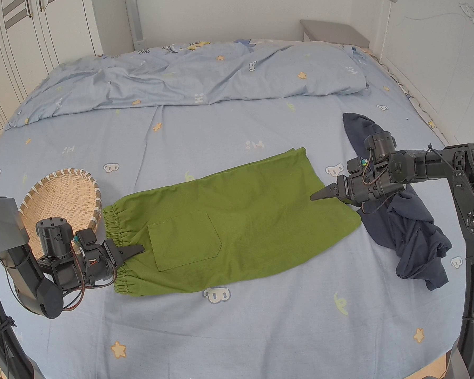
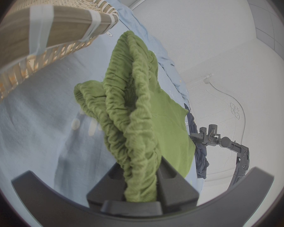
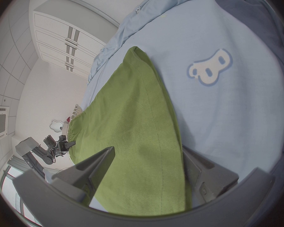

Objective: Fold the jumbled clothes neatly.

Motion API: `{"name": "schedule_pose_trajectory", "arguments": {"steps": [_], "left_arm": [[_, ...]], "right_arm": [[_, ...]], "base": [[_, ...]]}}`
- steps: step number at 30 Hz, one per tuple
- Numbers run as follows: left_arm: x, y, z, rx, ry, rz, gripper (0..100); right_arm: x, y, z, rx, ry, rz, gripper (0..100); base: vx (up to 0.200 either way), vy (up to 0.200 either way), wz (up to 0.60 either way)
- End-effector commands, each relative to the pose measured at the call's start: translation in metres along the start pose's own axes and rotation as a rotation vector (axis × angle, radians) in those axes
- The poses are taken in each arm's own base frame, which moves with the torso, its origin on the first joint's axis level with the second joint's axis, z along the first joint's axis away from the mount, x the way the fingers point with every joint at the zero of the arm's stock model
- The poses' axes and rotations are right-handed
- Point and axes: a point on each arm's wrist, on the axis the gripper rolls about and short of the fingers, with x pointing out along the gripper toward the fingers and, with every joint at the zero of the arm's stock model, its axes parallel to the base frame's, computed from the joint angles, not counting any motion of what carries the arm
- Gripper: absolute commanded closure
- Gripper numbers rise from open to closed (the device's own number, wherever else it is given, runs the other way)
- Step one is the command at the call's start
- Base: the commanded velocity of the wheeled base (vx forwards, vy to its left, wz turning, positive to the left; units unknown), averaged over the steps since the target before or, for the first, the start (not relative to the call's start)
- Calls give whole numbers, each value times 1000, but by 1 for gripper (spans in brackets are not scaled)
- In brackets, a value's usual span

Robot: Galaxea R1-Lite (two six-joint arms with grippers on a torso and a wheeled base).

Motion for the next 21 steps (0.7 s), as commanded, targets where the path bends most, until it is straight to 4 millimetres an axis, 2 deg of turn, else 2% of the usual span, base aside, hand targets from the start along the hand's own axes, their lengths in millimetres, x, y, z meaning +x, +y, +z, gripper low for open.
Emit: {"name": "schedule_pose_trajectory", "arguments": {"steps": [1, 10, 21], "left_arm": [[0, 0, 0, -1, 1, 0, 100], [0, 0, 0, 1, 0, -1, 100], [0, 0, -1, 1, 1, 0, 100]], "right_arm": [[-2, -1, 1, -1, -6, 1, 100], [-16, 11, 4, -15, -21, 49, 100], [-20, 8, 6, -13, -33, 43, 100]], "base": [[0, 0, 0], [0, 0, 0], [0, 0, 0]]}}
